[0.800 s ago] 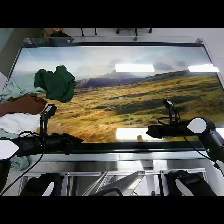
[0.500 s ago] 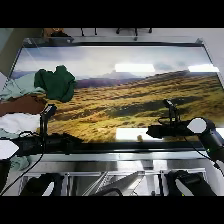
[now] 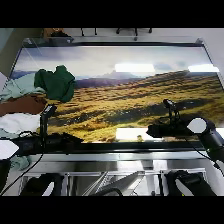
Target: Fold the shirts.
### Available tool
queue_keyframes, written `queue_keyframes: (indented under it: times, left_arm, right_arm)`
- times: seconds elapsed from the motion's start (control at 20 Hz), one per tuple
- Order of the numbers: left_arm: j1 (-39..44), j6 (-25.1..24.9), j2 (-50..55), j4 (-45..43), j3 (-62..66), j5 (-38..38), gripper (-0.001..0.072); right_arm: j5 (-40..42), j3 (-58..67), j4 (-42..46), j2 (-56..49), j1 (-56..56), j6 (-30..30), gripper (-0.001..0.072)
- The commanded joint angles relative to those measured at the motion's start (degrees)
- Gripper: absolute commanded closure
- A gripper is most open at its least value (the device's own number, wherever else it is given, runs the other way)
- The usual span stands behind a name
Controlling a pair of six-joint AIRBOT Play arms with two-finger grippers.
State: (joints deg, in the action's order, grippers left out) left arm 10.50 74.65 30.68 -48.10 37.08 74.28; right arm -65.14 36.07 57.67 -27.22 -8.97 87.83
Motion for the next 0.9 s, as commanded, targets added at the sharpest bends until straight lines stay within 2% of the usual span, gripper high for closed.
queue_keyframes:
  times: [0.0,0.1,0.2,0.25,0.3,0.35,0.4,0.5,0.55,0.6,0.65,0.85]
  left_arm:
    - [-0.1,0.0,0.0,0.0,0.0,-6.1,0.0695]
    - [-0.2,-1.3,0.5,-3.3,0.1,-13.2,0.0694]
    - [-3.2,2.8,4.1,-13.5,1.2,-18.9,0.0693]
    - [-6.3,4.7,7.0,-15.7,1.9,-21.0,0.0681]
    - [-9.9,4.7,10.3,-14.8,2.5,-22.8,0.0426]
    - [-13.2,4.7,13.8,-13.9,3.1,-24.6,0.0074]
    - [-16.9,4.9,17.9,-13.2,3.9,-26.2,0.0009]
    - [-23.7,4.9,25.6,-13.1,5.9,-29.7,0.0010]
    - [-26.6,4.9,29.9,-11.6,7.4,-31.8,0.0010]
    - [-28.7,4.8,34.1,-8.6,9.1,-33.4,0.0009]
    - [-30.1,4.5,38.3,-5.3,11.1,-35.0,0.0010]
    - [-30.0,3.2,56.9,3.9,22.0,-39.5,0.0010]
  right_arm:
    - [3.4,0.0,0.0,0.0,0.0,0.0,0.0697]
    - [3.7,0.0,-0.8,0.0,0.0,0.0,0.0696]
    - [4.3,-0.1,-0.9,-0.1,0.0,0.0,0.0696]
    - [4.3,-0.1,-0.9,-0.3,0.0,0.0,0.0695]
    - [4.3,-0.1,-0.9,-0.6,0.0,0.0,0.0695]
    - [4.3,-0.1,-0.9,-1.2,0.0,0.0,0.0690]
    - [4.3,-0.1,-0.9,-1.8,0.0,0.0,0.0689]
    - [4.9,-0.1,-0.9,-2.5,0.0,0.0,0.0677]
    - [5.6,-0.1,-0.9,-2.8,0.0,0.0,0.0546]
    - [6.7,-0.1,-0.8,-3.1,0.0,0.0,0.0349]
    - [7.8,-0.1,-0.8,-3.5,0.0,0.0,0.0301]
    - [12.3,-0.1,-0.7,-4.8,0.0,0.0,0.0302]
